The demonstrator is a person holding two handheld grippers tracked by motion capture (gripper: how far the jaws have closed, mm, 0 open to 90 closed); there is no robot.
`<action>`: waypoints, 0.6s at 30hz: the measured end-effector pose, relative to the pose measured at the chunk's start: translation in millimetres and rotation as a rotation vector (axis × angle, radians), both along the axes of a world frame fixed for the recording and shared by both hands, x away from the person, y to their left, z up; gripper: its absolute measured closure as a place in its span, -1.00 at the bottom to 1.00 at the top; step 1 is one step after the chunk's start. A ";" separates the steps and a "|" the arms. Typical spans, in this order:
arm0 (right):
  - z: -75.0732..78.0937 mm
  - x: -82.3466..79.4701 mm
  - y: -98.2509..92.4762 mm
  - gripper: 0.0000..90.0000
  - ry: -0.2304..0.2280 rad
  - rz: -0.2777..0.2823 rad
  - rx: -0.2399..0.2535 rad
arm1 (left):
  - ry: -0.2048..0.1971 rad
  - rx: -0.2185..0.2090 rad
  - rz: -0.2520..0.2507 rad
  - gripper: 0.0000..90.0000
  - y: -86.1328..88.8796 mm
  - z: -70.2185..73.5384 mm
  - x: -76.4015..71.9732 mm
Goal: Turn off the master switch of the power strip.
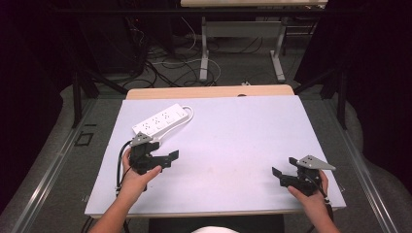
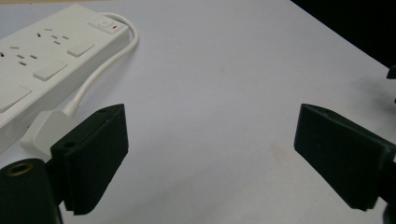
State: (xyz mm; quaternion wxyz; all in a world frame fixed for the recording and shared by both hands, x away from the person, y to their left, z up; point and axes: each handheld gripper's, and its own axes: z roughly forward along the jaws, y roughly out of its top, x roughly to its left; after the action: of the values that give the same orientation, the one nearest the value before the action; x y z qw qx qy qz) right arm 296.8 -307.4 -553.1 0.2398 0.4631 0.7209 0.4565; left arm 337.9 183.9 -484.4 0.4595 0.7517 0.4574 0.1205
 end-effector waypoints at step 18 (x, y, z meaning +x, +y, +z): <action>0.0 0.0 0.1 -0.57 -0.005 -0.003 0.003 | 0.035 0.024 0.125 -0.99 30.8 -24.0 -17.6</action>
State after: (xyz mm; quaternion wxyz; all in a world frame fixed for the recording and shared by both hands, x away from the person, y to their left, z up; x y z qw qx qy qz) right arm 296.8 -307.3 -553.1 0.2416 0.4633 0.7188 0.4586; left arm 320.3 214.7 -508.3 0.4339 0.7292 0.5099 0.1413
